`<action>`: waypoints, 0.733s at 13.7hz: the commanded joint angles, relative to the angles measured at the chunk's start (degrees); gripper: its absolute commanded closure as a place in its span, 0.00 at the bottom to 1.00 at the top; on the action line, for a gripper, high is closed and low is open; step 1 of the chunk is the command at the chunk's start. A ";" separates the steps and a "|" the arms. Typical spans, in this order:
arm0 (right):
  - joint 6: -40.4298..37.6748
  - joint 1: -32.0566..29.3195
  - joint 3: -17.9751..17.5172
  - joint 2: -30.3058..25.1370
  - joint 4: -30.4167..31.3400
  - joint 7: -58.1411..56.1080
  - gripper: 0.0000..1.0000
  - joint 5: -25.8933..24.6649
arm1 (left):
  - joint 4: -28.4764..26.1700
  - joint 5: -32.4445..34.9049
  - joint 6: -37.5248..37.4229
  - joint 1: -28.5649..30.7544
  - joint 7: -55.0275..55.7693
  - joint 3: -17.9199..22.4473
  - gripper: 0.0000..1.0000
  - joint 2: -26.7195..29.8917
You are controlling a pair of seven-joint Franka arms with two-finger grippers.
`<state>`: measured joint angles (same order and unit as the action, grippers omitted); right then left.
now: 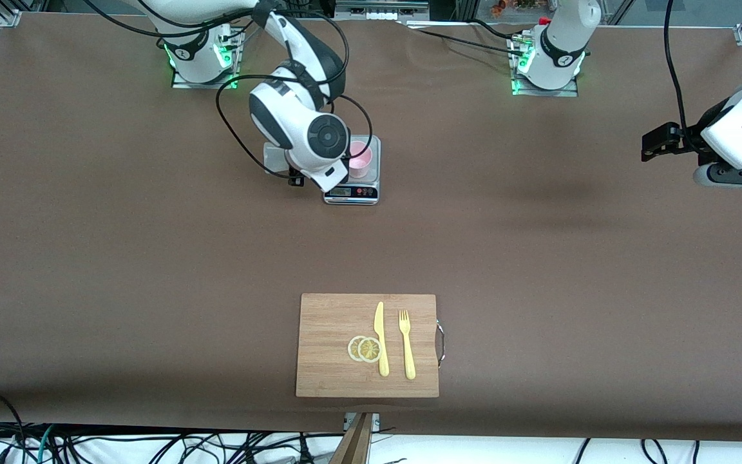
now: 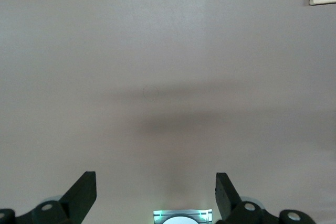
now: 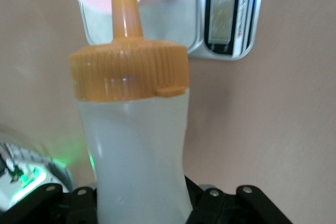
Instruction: Add sauce to pink cup with both arms
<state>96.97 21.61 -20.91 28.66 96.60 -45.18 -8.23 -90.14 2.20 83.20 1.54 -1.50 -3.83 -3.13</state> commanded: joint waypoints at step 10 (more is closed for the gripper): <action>5.08 -23.61 7.20 -1.06 0.96 -46.45 0.93 37.55 | 0.31 0.44 -0.41 0.57 -1.40 -0.39 0.00 -0.03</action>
<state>103.17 1.81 -13.40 28.37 96.77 -85.21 23.96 -90.14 2.20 83.20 1.54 -1.50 -3.84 -3.17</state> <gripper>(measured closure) 0.718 0.000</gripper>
